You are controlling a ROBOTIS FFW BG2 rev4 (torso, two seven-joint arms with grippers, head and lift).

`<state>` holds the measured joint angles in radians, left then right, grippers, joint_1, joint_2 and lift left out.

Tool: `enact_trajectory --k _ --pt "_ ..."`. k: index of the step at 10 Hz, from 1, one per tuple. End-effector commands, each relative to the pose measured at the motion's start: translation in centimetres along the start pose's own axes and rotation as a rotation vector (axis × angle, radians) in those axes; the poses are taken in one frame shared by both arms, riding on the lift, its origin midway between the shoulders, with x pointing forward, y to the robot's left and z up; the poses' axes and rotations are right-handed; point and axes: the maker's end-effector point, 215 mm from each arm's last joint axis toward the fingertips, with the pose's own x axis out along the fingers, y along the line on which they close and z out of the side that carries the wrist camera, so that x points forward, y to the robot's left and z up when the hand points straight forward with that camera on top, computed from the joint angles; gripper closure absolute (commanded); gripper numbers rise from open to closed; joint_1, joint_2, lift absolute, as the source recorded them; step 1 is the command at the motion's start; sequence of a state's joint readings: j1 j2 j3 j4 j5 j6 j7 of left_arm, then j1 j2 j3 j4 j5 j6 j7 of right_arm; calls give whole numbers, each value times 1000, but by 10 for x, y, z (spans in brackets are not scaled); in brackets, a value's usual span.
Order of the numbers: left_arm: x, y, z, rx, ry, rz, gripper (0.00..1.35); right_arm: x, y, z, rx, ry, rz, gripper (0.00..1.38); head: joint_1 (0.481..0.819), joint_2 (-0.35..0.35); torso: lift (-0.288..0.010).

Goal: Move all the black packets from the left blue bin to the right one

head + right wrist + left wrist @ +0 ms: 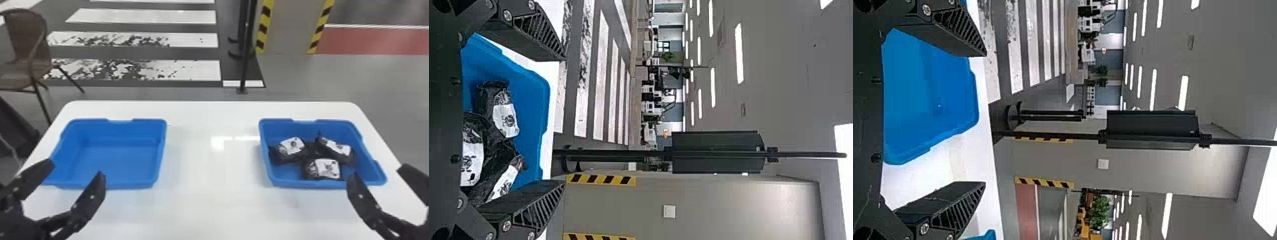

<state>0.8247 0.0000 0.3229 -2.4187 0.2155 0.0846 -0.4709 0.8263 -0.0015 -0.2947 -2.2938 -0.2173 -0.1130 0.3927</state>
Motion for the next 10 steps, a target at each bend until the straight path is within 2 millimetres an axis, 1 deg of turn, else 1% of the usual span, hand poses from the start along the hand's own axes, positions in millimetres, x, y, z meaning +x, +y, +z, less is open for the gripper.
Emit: enact_trajectory --k 1,10 --pt "0 -1 -3 -11 8 -1 121 1 0 0 3 -2 -1 154 695 -28 -140" --pt "3 -5 -6 -27 14 -8 121 3 0 3 3 -10 -1 154 695 -36 -140"
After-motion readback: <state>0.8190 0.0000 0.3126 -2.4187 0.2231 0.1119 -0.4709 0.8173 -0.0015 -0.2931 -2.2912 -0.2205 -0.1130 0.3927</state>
